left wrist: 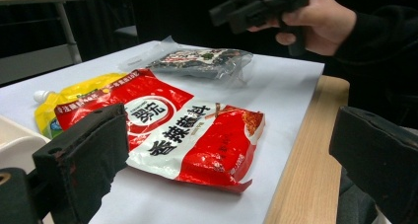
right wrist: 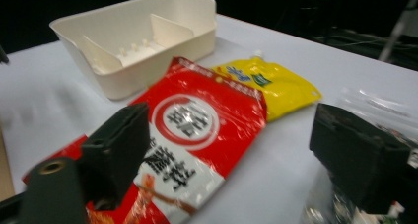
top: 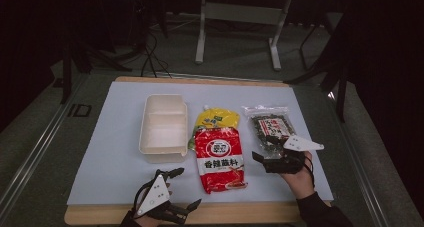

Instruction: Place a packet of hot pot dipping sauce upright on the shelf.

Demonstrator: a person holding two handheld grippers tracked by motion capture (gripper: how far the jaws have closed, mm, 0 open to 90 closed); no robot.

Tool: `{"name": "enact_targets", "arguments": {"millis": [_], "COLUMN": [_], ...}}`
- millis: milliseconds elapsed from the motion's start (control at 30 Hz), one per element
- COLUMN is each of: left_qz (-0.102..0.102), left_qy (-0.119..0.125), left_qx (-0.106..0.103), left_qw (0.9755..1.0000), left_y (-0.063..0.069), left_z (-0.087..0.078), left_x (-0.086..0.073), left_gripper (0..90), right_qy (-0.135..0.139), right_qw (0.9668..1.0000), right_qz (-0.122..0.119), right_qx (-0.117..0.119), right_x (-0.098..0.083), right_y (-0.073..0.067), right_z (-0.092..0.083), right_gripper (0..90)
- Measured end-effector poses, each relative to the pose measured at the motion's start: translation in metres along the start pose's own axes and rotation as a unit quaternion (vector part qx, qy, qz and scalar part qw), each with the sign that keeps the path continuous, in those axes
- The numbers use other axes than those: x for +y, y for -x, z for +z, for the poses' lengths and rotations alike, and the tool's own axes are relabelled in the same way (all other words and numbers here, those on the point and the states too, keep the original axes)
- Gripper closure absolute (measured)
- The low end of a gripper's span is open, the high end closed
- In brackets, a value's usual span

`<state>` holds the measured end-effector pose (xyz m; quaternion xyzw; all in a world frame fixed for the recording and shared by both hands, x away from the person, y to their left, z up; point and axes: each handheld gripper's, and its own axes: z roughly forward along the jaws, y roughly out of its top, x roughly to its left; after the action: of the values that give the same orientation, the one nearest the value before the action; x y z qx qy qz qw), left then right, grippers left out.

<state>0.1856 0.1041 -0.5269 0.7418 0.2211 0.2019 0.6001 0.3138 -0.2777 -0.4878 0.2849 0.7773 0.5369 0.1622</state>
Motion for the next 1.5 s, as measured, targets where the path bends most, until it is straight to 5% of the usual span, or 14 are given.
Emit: {"name": "enact_targets", "arguments": {"millis": [333, 767, 1500], "left_qz": [0.002, 0.008, 0.011], "left_qy": [-0.002, -0.008, -0.009], "left_qx": [-0.002, -0.004, -0.006], "left_qw": [1.0, 0.9999, 0.9999], "left_y": [0.0, 0.001, 0.002], "left_z": [0.0, 0.001, 0.001], "left_x": [0.0, -0.001, -0.001], "left_gripper": [2.8, 2.8, 2.8], "right_qy": [-0.025, -0.077, -0.17], "right_qw": [0.9989, 0.995, 0.9817], "right_qz": [-0.01, -0.029, 0.02], "right_qx": [0.039, 0.057, 0.083], "right_x": [0.02, 0.033, 0.023], "right_y": [0.007, 0.022, 0.049], "right_z": [0.034, 0.075, 0.134], "right_gripper": [18.1, 22.6, 18.9]}}
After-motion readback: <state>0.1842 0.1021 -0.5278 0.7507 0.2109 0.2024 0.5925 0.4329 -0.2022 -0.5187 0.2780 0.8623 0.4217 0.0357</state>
